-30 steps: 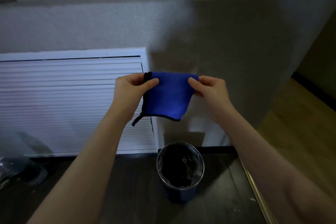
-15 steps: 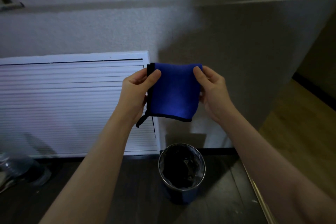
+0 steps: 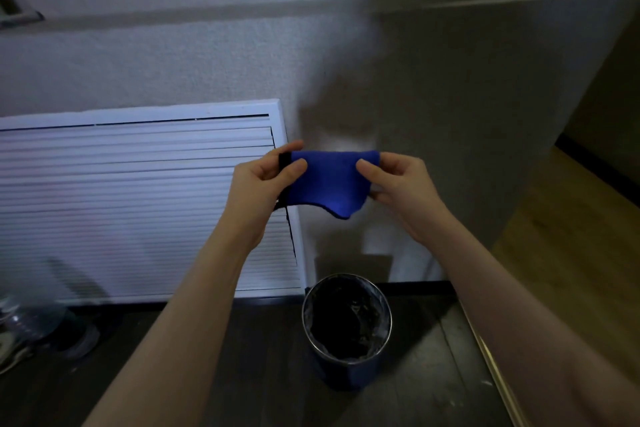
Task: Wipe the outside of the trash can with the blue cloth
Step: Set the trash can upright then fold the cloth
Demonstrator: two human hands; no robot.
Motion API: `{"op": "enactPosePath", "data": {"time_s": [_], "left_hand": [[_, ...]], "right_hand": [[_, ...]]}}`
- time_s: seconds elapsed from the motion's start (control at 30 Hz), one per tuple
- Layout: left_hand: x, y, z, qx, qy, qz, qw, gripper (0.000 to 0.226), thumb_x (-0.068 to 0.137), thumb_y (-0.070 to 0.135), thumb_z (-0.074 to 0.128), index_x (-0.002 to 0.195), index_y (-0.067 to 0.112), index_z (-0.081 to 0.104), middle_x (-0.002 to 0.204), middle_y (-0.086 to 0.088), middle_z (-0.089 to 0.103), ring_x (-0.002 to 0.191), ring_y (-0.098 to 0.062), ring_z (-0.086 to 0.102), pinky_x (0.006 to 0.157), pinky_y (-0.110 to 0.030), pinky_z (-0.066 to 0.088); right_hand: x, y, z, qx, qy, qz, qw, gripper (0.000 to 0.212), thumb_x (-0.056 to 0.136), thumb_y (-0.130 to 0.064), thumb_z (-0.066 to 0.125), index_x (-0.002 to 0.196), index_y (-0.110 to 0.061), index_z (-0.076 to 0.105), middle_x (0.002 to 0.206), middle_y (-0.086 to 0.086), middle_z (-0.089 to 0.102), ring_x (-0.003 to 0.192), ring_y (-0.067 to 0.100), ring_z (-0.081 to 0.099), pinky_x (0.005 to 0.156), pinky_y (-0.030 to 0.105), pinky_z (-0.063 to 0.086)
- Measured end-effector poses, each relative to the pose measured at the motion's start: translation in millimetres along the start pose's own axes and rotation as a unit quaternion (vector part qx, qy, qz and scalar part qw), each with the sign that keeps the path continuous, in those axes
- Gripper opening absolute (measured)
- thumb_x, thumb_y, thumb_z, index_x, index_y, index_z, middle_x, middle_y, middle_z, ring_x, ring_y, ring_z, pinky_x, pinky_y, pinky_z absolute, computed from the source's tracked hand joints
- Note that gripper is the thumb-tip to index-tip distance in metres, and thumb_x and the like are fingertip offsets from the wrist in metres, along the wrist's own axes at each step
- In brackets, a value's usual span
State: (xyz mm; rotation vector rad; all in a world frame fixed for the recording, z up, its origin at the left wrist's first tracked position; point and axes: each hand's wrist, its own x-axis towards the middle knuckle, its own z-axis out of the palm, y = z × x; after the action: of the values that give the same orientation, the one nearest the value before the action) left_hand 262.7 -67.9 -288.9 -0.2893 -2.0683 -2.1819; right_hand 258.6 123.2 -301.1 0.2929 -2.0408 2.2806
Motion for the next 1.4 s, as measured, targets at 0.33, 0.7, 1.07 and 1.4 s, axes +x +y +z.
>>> {"op": "enactPosePath", "data": {"time_s": [0.33,0.7,1.07,1.4], "left_hand": [[2,9,10,-0.035,0.073,0.014,0.997,0.011,0.085,0.018,0.062,0.084,0.025,0.070,0.074,0.015,0.076,0.074,-0.001,0.072,0.061,-0.013,0.054],[-1,17,2,-0.050,-0.001,-0.038,0.998,0.024,0.090,0.003,0.050,0.094,0.020,0.067,0.088,0.008,0.074,0.081,-0.004,0.071,0.074,-0.018,0.057],[-5,19,3,-0.058,0.014,-0.051,0.997,0.021,0.090,0.005,0.052,0.096,0.019,0.067,0.084,0.006,0.076,0.079,-0.008,0.072,0.070,-0.021,0.059],[-7,24,2,-0.071,0.042,-0.095,0.992,0.018,0.093,0.008,0.048,0.088,0.015,0.064,0.071,0.001,0.069,0.058,-0.009,0.066,0.051,-0.021,0.056]], "right_hand": [[3,-17,12,0.054,-0.008,0.009,0.998,0.018,0.084,-0.018,0.063,0.101,-0.018,0.064,0.100,0.002,0.070,0.091,0.014,0.069,0.069,0.022,0.057],[4,-15,12,0.045,0.030,0.080,0.995,0.014,0.090,-0.017,0.054,0.102,-0.016,0.062,0.101,0.004,0.066,0.093,0.015,0.064,0.071,0.023,0.056],[3,-21,14,0.104,0.041,0.089,0.990,0.012,0.086,-0.030,0.060,0.097,-0.027,0.062,0.110,0.000,0.063,0.099,0.020,0.059,0.053,0.023,0.050],[-1,-25,16,0.114,0.011,0.074,0.991,0.010,0.087,-0.025,0.059,0.096,-0.022,0.060,0.094,-0.004,0.064,0.083,0.015,0.062,0.052,0.020,0.052]]}}
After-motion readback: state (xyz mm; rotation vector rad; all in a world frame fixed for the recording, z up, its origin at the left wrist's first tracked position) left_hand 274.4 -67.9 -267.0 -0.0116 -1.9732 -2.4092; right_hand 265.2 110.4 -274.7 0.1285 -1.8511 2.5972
